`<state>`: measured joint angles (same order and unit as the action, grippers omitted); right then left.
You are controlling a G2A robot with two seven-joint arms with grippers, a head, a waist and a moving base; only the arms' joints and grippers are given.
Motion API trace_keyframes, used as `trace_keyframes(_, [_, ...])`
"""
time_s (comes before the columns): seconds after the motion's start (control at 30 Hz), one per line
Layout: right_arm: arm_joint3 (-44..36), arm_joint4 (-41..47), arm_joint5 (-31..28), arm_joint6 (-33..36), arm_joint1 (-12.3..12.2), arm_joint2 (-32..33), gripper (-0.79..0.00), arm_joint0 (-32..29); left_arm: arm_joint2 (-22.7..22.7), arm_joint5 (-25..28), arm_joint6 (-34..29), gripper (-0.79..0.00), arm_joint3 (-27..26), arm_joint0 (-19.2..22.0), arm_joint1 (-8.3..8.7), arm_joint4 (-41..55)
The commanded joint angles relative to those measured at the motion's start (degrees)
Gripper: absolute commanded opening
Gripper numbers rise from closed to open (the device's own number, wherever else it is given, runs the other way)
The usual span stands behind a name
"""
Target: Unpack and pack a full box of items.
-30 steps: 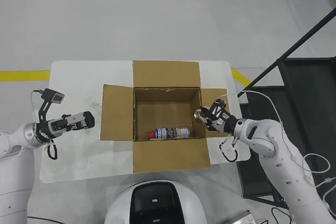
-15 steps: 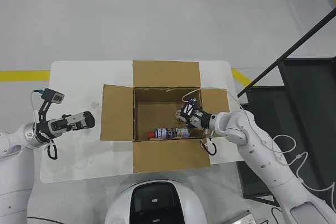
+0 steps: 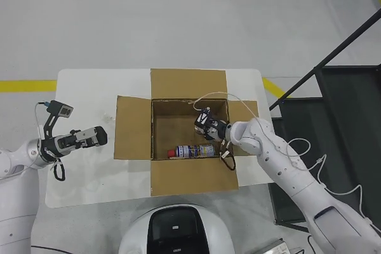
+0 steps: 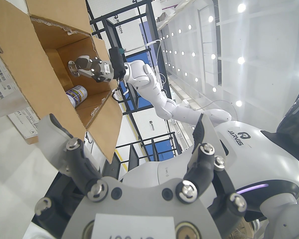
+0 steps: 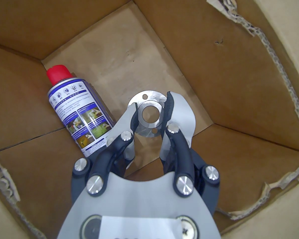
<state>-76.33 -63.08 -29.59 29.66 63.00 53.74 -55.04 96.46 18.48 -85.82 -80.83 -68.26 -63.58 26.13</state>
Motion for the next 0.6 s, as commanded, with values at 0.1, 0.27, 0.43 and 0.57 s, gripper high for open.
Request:
trace_keyframes(0.1, [2.17, 0.36, -0.07, 0.06, 0.65, -1.20, -0.536, 1.36, 0.00, 0.00, 0.00, 0.000, 0.00, 0.00, 0.00, 0.00])
trace_keyframes(0.27, [1.74, 0.64, -1.62, 0.36, 0.43, -0.38, 0.000, 0.75, 0.00, 0.00, 0.00, 0.000, 0.00, 0.00, 0.00, 0.00])
trace_keyframes(0.43, [-3.93, 0.43, -7.31, -2.39, -1.26, 4.02, 0.000, -3.39, 0.00, 0.00, 0.00, 0.000, 0.00, 0.00, 0.00, 0.00])
trace_keyframes(0.57, [-11.01, -0.03, -11.57, -4.81, -3.22, 9.96, 0.000, -9.17, 0.00, 0.00, 0.00, 0.000, 0.00, 0.00, 0.00, 0.00])
